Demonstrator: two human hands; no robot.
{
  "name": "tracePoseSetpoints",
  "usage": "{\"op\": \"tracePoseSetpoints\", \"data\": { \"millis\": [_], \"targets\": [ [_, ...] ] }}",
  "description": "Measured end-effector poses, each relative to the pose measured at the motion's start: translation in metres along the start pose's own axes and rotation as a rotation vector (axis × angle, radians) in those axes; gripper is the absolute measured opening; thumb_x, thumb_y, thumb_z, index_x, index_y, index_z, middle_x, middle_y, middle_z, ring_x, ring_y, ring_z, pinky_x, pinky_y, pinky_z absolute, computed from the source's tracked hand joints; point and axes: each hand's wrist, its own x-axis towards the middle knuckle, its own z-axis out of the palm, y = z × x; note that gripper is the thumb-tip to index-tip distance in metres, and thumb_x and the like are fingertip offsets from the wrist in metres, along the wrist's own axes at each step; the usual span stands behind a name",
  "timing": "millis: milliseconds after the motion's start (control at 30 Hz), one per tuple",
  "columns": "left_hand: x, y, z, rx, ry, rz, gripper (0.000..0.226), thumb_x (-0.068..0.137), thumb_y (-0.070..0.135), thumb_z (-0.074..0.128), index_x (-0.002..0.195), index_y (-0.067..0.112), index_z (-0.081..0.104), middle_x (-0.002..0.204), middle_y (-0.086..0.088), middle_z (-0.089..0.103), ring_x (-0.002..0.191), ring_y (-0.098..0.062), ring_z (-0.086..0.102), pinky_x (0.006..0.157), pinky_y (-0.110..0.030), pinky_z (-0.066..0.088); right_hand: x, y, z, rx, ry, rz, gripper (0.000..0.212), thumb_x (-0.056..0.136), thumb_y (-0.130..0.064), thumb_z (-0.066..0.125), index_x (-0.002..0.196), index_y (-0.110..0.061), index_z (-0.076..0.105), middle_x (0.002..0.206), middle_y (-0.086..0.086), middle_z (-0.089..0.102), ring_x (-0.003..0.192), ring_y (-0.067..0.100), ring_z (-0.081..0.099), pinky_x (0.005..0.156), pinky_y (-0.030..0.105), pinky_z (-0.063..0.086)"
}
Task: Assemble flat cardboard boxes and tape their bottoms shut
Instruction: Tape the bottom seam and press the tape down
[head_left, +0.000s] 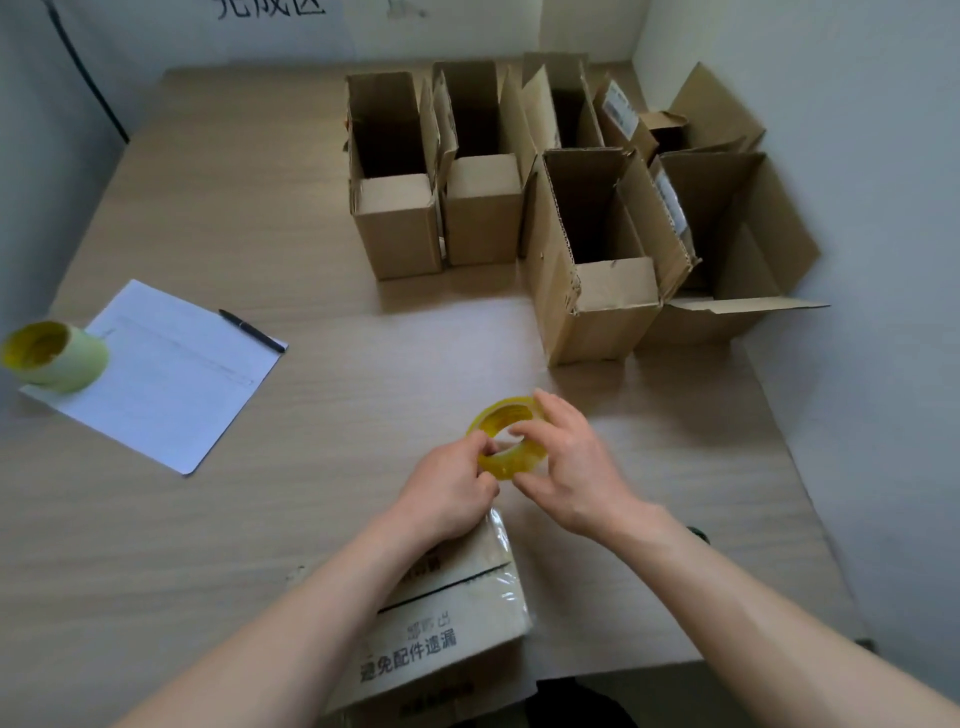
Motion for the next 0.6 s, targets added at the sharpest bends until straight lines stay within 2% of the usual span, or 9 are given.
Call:
{"op": "tracePoseSetpoints", "data": {
  "millis": [67, 167, 200, 267, 333, 433, 533, 600],
  "targets": [
    [0.000, -0.001, -0.003, -0.046, -0.009, -0.021, 0.024, 0.080, 0.015, 0.059, 0.097, 0.031, 0.050, 0.093, 0.001, 0.074, 0.097, -0.025, 0.064, 0.084, -0.036, 0.048, -0.006, 0.002, -0.003, 0.047, 0.066, 0.074, 0.069, 0.070, -0.031, 0.073, 0.136, -0.021, 0.056, 0.154, 0.014, 0.036, 0.144, 0.025, 0.032, 0.114, 0.031, 0.028],
    [-0.001, -0.001, -0.005, -0.096, -0.021, -0.021, 0.024, 0.084, 0.011, 0.052, 0.101, 0.028, 0.050, 0.097, 0.003, 0.075, 0.103, -0.025, 0.064, 0.091, -0.039, 0.047, -0.028, 0.027, -0.014, -0.064, 0.224, 0.232, 0.077, 0.067, -0.035, 0.063, 0.141, -0.020, 0.051, 0.149, 0.006, 0.044, 0.137, 0.023, 0.039, 0.110, 0.033, 0.033],
    [-0.002, -0.001, -0.005, -0.094, -0.021, -0.018, 0.024, 0.086, 0.012, 0.051, 0.106, 0.025, 0.051, 0.102, 0.000, 0.074, 0.105, -0.026, 0.062, 0.092, -0.039, 0.046, -0.039, 0.040, -0.019, -0.176, 0.203, 0.320, 0.078, 0.066, -0.038, 0.060, 0.141, -0.021, 0.050, 0.146, 0.004, 0.047, 0.134, 0.024, 0.040, 0.108, 0.035, 0.036],
    [-0.004, -0.001, -0.006, -0.090, -0.016, -0.010, 0.027, 0.089, 0.013, 0.049, 0.115, 0.019, 0.051, 0.109, -0.004, 0.072, 0.110, -0.027, 0.061, 0.094, -0.040, 0.044, -0.068, 0.065, -0.024, -0.418, 0.022, 0.496, 0.073, 0.071, -0.045, 0.059, 0.141, -0.027, 0.047, 0.141, 0.000, 0.049, 0.130, 0.024, 0.042, 0.102, 0.038, 0.039],
    [-0.006, 0.000, -0.005, -0.102, -0.006, 0.009, 0.026, 0.090, 0.013, 0.048, 0.116, 0.017, 0.050, 0.106, 0.000, 0.073, 0.110, -0.026, 0.061, 0.094, -0.039, 0.044, -0.098, 0.089, -0.021, -0.534, -0.135, 0.548, 0.055, 0.077, -0.047, 0.059, 0.129, -0.032, 0.053, 0.129, -0.003, 0.054, 0.119, 0.022, 0.047, 0.095, 0.036, 0.043],
    [-0.009, 0.003, -0.005, -0.104, 0.006, 0.030, 0.023, 0.091, 0.013, 0.046, 0.113, 0.020, 0.047, 0.100, 0.006, 0.074, 0.107, -0.021, 0.062, 0.091, -0.036, 0.045, -0.126, 0.103, -0.016, -0.410, -0.116, 0.530, 0.024, 0.082, -0.035, 0.066, 0.102, -0.032, 0.054, 0.105, -0.005, 0.055, 0.098, 0.018, 0.051, 0.078, 0.033, 0.046],
    [-0.012, 0.005, -0.005, -0.069, 0.022, 0.061, 0.021, 0.092, 0.014, 0.045, 0.111, 0.022, 0.046, 0.101, 0.009, 0.074, 0.105, -0.021, 0.061, 0.087, -0.034, 0.044, -0.129, 0.097, -0.021, -0.197, -0.032, 0.583, 0.029, 0.083, -0.024, 0.071, 0.090, -0.033, 0.044, 0.087, -0.005, 0.058, 0.077, 0.017, 0.054, 0.063, 0.035, 0.043],
    [-0.013, 0.005, -0.004, -0.052, 0.039, 0.081, 0.020, 0.092, 0.014, 0.044, 0.110, 0.022, 0.045, 0.101, 0.009, 0.073, 0.103, -0.023, 0.061, 0.086, -0.036, 0.044, -0.125, 0.087, -0.026, 0.033, -0.023, 0.510, 0.028, 0.079, -0.027, 0.070, 0.090, -0.033, 0.045, 0.075, -0.002, 0.058, 0.067, 0.022, 0.053, 0.062, 0.039, 0.043]
  ]
}}
